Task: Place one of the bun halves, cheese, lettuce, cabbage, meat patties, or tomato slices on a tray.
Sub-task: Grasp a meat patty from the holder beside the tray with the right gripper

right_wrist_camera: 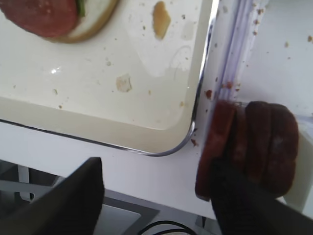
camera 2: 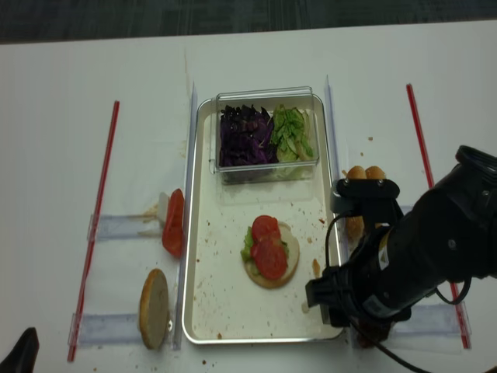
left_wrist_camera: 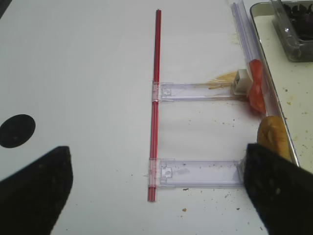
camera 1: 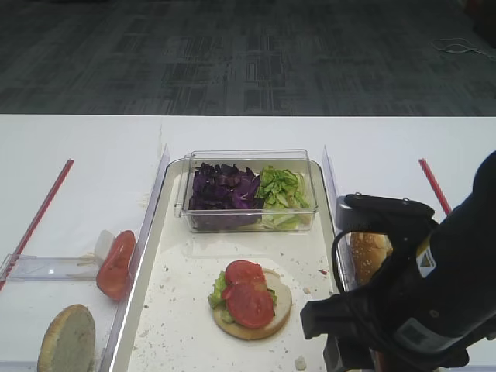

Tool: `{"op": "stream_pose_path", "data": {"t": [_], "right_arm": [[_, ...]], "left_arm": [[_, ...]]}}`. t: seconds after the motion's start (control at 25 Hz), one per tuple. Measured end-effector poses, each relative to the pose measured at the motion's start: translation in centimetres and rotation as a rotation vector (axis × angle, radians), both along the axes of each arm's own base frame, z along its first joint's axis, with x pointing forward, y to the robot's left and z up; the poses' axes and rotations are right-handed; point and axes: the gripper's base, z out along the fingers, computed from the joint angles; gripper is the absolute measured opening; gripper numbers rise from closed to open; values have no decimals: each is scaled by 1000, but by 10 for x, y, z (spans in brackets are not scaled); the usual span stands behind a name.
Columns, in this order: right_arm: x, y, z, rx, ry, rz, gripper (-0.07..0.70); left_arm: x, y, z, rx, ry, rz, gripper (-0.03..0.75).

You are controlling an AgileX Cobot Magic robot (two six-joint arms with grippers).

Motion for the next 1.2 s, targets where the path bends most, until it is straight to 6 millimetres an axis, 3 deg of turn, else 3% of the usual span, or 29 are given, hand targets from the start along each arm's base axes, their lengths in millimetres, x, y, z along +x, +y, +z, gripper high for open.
{"op": "stream_pose_path", "data": {"t": [0.2,0.44,1.0,1.2], "right_arm": [[3,3,-14,-38,43,1,507],[5,2,-15,-58,43,1,495],[5,-5,-18,-146,31,41,124],[5,-6,-18,-149,30,43,122]], "left_arm": [[0,0,0,0,0,0,685],[0,0,0,0,0,0,685],[0,0,0,0,0,0,685],[0,0,0,0,0,0,685]]}}
